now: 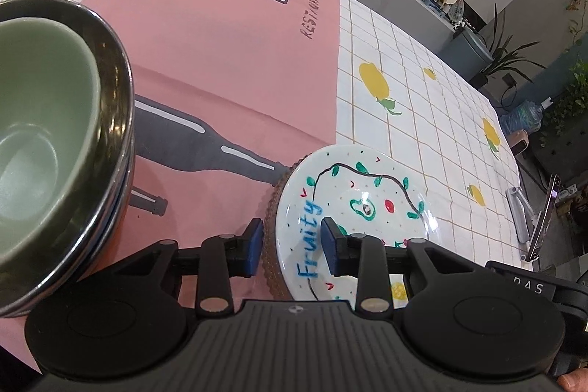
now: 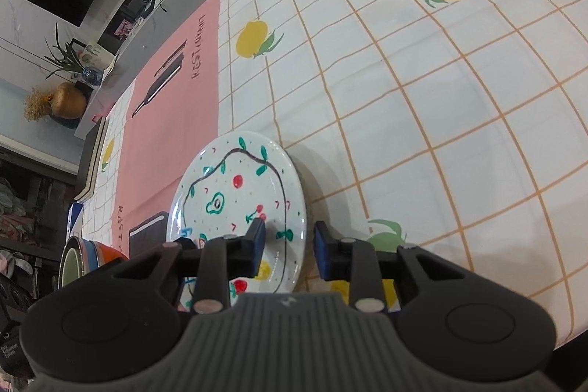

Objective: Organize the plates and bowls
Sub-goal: 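Lower the Fruity plate onto the glass plates and open both grippers, then move both grippers to the nested bowl stack and close on its rim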

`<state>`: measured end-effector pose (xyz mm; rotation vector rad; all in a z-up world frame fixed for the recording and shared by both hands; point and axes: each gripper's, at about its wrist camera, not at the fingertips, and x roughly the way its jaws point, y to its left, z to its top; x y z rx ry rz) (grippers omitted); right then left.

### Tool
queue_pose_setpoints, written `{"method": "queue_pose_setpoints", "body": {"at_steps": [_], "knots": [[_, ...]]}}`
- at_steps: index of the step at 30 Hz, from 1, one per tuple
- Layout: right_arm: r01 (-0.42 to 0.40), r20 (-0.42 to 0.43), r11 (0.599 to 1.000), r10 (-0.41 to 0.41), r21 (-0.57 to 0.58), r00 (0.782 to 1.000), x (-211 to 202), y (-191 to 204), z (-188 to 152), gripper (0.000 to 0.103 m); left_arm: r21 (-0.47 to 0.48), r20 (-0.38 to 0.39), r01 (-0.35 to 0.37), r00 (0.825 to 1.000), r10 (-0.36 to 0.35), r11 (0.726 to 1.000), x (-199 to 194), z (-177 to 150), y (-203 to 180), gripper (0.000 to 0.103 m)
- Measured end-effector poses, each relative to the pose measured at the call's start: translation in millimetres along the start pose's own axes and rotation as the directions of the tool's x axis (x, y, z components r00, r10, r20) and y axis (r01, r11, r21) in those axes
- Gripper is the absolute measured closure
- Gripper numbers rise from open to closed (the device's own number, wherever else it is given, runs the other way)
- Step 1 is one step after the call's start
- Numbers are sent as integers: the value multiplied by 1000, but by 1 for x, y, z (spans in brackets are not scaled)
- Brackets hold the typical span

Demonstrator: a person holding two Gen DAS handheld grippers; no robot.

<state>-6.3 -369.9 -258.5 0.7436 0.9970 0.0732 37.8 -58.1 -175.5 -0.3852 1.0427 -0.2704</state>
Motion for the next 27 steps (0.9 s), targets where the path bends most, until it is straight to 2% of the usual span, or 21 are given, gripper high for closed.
{"method": "queue_pose_setpoints", "body": {"at_steps": [5, 6, 8, 12, 16, 18, 21, 23, 25, 27], "knots": [[52, -3, 995, -53, -82, 999, -2, 15, -2, 72, 2, 2, -2, 1000, 2, 1000, -2, -1, 1, 69], [67, 6, 992, -67, -108, 998, -4, 18, -3, 72, 3, 4, -11, 1000, 11, 1000, -4, 0, 1, 73], [95, 31, 983, -91, -157, 995, -10, 24, -4, 68, 22, 13, -24, 1000, 23, 999, -9, -1, -1, 73], [146, 83, 955, -129, -258, 988, -24, 38, -9, 61, 115, 47, -68, 997, 63, 991, -22, -4, -13, 73], [228, 135, 902, -190, -367, 972, -34, 54, -17, 51, 216, 76, -91, 994, 76, 972, -37, -7, -26, 73], [254, 147, 883, -212, -394, 966, -38, 61, -21, 50, 275, 95, -100, 993, 76, 956, -46, -9, -32, 73], [256, 157, 878, -209, -405, 965, -43, 66, -25, 47, 331, 123, -97, 991, 59, 938, -61, -11, -37, 73], [245, 173, 878, -190, -410, 967, -48, 71, -28, 42, 354, 132, -89, 990, 45, 931, -72, -10, -37, 70], [268, 207, 871, -197, -411, 958, -52, 78, -33, 34, 374, 141, -67, 990, 15, 925, -84, -9, -35, 64], [301, 241, 861, -216, -409, 946, -55, 88, -36, 31, 375, 158, -44, 987, -17, 926, -98, -7, -30, 50]]}}
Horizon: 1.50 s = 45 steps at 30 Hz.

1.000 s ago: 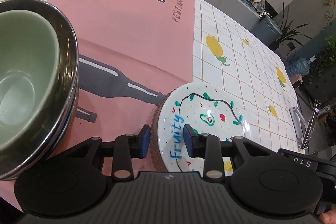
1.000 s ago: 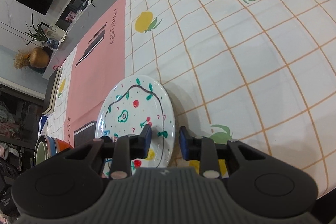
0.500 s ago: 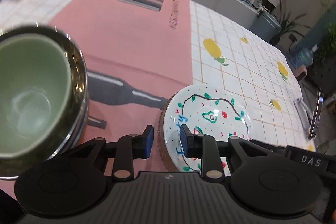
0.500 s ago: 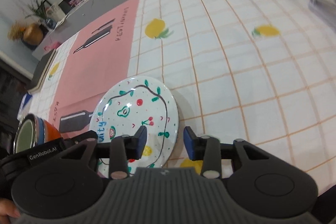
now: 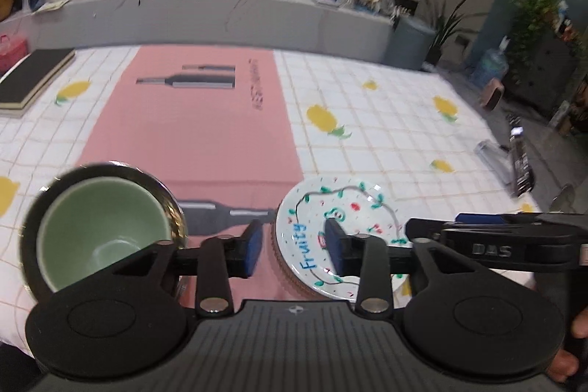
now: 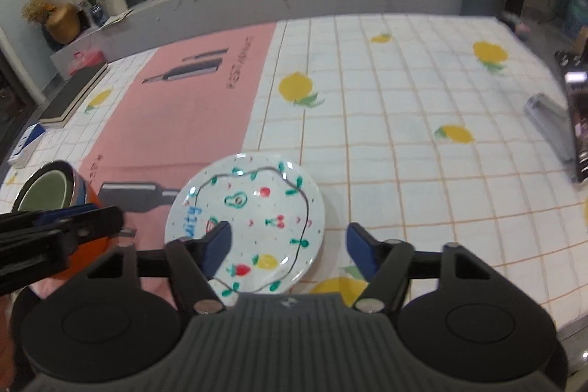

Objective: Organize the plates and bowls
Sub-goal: 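Move both grippers to the nested bowl stack and close on its rim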

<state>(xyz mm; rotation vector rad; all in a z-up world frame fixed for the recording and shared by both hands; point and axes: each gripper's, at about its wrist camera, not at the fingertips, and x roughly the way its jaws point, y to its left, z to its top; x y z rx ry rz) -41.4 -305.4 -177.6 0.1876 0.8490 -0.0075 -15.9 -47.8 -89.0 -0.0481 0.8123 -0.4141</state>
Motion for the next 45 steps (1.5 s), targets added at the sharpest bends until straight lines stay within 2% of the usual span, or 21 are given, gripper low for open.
{"method": "queue_pose_setpoints", "body": {"at_steps": [5, 7, 10, 11, 15, 22, 29, 38, 45], "knots": [[-23, 54, 1000, 23, -10, 998, -12, 24, 4, 30, -16, 78, -22, 997, 23, 1000, -29, 6, 21, 32], [-31, 79, 999, 32, -12, 996, -15, 36, 6, 29, -37, 101, -44, 994, 48, 998, -38, 10, 34, 31], [-63, 109, 998, 64, -18, 992, -18, 55, 10, 18, -80, 147, -77, 985, 88, 994, -54, 14, 55, 27], [-83, 106, 996, 85, -21, 991, -18, 61, 12, 14, -93, 158, -90, 982, 104, 992, -59, 15, 62, 26], [-165, 49, 986, 164, -1, 985, -9, 85, 21, 13, -149, 175, -143, 970, 168, 978, -70, 17, 90, 23], [-201, -62, 979, 203, 44, 977, 15, 125, 27, 13, -308, 102, -203, 964, 244, 930, -72, 7, 139, 23], [-227, -162, 971, 237, 75, 958, 41, 149, 25, 14, -420, 36, -153, 982, 185, 895, -66, -12, 168, 23], [-222, -262, 968, 245, 115, 933, 70, 162, 19, 16, -488, -61, -147, 989, 135, 860, -35, -19, 180, 23], [-198, -308, 974, 222, 110, 925, 88, 167, 18, 21, -487, -107, -156, 987, 119, 859, -17, -21, 181, 23]]}}
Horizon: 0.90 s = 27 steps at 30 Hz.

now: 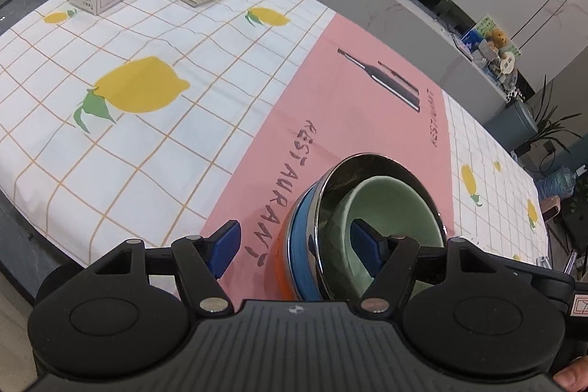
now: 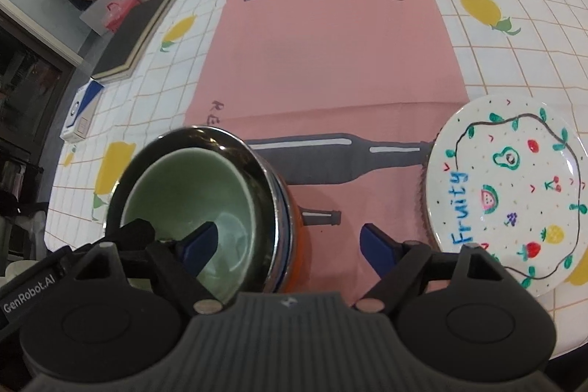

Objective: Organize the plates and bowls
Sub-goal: 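Move both grippers to the nested bowl stack and close on its rim, then lift the bowl stack with both grippers and carry it over the Fruity plate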

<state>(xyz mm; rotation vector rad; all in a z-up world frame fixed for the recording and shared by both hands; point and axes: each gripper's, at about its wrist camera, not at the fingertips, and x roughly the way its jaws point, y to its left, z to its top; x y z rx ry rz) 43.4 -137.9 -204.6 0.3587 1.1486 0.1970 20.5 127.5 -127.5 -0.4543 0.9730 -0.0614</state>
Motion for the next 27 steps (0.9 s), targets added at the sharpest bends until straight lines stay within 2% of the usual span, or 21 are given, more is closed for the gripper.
{"method": "queue_pose_setpoints", "body": {"at_steps": [8, 12, 15, 20, 23, 27], "knots": [[-10, -39, 1000, 10, 6, 999, 16, -2, 2, 25, -4, -31, 1, 1000, -2, 1000, 14, 0, 2, 23], [-39, -39, 999, 40, 15, 998, 18, -6, 3, 25, -32, -48, 11, 999, -12, 999, 21, -1, 6, 23], [-72, -53, 997, 74, 41, 996, 22, -13, 5, 25, -59, -58, 30, 998, -34, 998, 27, 0, 10, 24], [-145, -80, 978, 158, 149, 984, 29, -29, 5, 26, -117, -106, 68, 991, -80, 991, 39, -3, 18, 24], [-172, -76, 972, 185, 159, 980, 29, -31, 4, 28, -166, -114, 91, 987, -111, 982, 41, -4, 23, 28], [-209, -75, 961, 226, 180, 971, 29, -33, 4, 37, -158, -108, 97, 987, -115, 983, 39, -3, 19, 38]]}}
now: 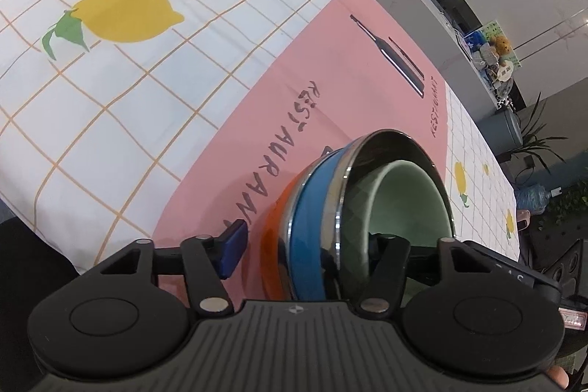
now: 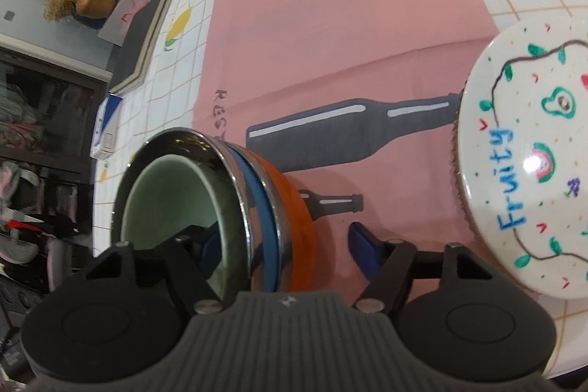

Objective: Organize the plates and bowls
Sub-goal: 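Lift the bowl stack with both grippers and carry it over the Fruity plate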

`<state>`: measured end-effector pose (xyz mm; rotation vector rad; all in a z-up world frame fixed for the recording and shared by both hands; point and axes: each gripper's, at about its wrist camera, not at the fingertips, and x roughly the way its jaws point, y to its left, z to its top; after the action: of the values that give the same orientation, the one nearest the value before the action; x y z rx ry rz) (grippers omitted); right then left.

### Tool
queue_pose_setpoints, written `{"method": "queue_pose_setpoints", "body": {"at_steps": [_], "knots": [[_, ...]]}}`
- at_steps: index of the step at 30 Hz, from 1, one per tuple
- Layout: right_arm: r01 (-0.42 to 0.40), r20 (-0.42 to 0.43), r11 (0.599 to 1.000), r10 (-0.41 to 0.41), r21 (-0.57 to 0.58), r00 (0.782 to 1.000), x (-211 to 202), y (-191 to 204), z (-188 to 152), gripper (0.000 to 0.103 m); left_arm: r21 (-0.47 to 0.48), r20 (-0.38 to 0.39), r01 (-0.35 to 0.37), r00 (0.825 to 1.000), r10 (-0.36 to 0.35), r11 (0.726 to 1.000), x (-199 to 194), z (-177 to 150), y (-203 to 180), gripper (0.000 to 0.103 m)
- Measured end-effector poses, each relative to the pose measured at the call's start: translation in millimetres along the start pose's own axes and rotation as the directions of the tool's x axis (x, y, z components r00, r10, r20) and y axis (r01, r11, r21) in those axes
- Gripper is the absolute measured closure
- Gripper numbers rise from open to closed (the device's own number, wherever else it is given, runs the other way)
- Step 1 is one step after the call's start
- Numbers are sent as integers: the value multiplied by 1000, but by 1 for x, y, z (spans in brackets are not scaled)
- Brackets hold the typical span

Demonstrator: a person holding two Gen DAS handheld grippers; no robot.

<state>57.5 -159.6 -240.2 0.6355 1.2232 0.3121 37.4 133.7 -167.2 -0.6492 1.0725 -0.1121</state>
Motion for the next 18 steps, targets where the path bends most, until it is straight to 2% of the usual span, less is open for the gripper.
{"method": "queue_pose_setpoints", "body": {"at_steps": [2, 4, 18], "knots": [[-9, 9, 1000, 10, -22, 1000, -2, 4, -1, 46, 0, -4, 10, 1000, -10, 1000, 0, 1, -2, 46], [-18, 14, 999, 19, -35, 1000, -3, 7, -2, 53, -1, -5, 5, 1000, -5, 1000, 0, 1, -4, 47], [-22, -1, 1000, 22, -10, 1000, -5, 6, 0, 57, 18, 7, -43, 999, 42, 999, -3, 2, -12, 50]]}}
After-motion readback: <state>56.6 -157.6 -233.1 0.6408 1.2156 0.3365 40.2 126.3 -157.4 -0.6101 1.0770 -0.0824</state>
